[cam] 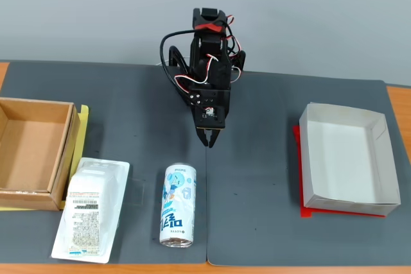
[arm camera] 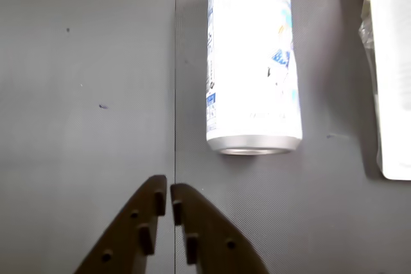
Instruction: Pick the can and put it in the brown box
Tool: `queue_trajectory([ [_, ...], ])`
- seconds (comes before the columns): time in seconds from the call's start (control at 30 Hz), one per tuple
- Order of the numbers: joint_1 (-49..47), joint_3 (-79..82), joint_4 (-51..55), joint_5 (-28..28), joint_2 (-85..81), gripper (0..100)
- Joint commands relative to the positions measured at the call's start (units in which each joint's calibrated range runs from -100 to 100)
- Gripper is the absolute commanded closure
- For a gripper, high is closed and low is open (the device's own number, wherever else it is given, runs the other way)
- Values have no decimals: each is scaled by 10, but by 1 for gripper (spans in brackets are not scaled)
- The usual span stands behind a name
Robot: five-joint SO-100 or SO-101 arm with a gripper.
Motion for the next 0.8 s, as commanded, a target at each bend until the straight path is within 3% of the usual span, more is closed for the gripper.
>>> queue_trajectory([
  [0.0, 2, -92, -12, 3, 88, 99],
  [0.37, 5, -294, -16, 3, 315, 98],
  [0.77, 47, -418, -16, 3, 438, 98],
])
